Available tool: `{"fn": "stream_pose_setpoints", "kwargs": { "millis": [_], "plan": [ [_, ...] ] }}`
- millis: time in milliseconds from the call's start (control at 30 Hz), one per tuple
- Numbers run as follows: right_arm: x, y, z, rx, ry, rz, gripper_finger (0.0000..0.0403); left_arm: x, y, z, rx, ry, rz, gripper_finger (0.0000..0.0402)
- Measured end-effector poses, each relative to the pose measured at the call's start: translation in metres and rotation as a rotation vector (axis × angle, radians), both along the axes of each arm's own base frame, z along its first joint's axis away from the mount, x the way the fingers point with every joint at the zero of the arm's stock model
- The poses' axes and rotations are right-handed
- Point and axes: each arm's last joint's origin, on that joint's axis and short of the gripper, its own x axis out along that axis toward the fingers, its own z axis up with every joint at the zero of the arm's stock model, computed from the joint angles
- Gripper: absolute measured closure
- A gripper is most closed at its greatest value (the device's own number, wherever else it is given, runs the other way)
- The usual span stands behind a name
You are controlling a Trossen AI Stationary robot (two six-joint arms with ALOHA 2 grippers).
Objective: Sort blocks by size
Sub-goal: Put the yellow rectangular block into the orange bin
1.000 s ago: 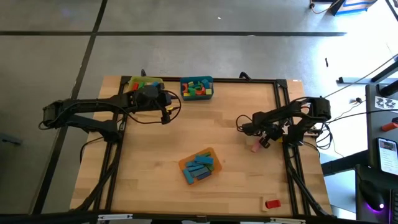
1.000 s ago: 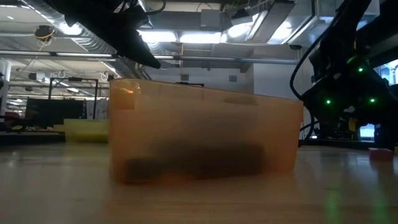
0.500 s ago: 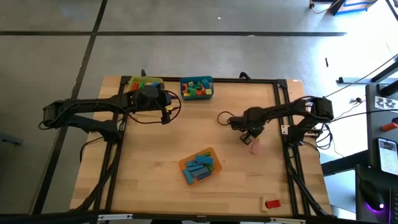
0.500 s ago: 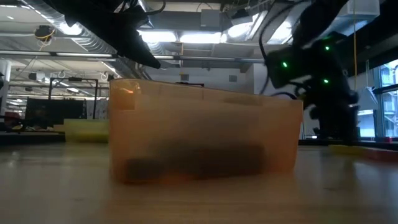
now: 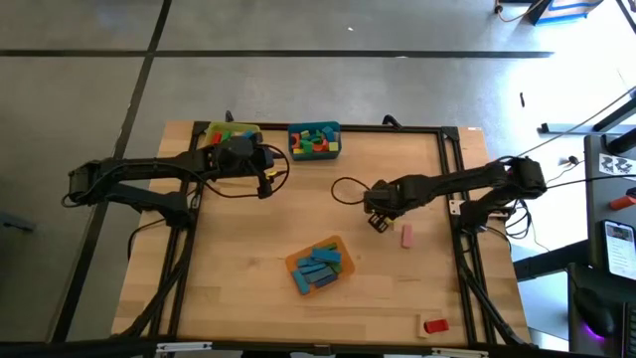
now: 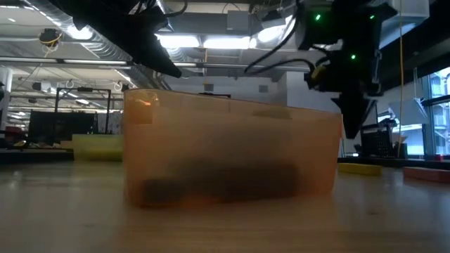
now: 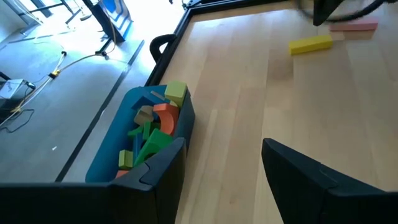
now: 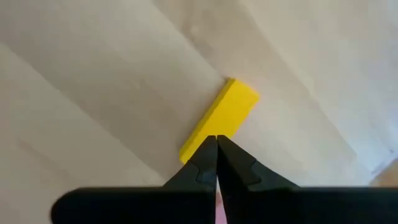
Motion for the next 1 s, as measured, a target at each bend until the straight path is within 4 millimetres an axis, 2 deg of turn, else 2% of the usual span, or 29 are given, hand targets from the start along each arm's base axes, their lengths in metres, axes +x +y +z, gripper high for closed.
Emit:
{"fn": "stream_pose_setpoints", "kwargs": {
  "millis": [100,200,467,567,700,800,1000],
  "plan": [
    [-0.002,0.007,0.005,-0.068,-0.039,-0.052,0.0393,0.000,0.000,0.000,0.000,0.001,0.000,0.0205],
    [-0.002,0.012,0.006,-0.107,-0.063,-0.094,0.0368,0.000,0.000,-0.001,-0.005,0.006,0.002,0.0205],
    [-0.003,0.025,0.006,-0.250,-0.137,-0.195,0.0233,0.000,0.000,-0.001,-0.010,0.003,0.005,0.0205],
    [-0.008,0.029,-0.005,-0.270,-0.163,-0.220,0.0195,0.000,0.000,-0.001,-0.010,0.002,0.005,0.0205],
    [-0.018,0.027,-0.030,-0.229,-0.155,-0.259,0.0166,0.000,0.000,-0.001,-0.010,0.002,0.005,0.0205],
    [-0.026,0.026,-0.046,-0.212,-0.166,-0.279,0.0159,0.000,0.000,-0.001,-0.010,0.002,0.006,0.0205],
    [-0.032,0.023,-0.060,-0.208,-0.184,-0.300,0.0157,0.000,0.000,0.000,-0.008,-0.008,0.005,0.0205]
  ]
}}
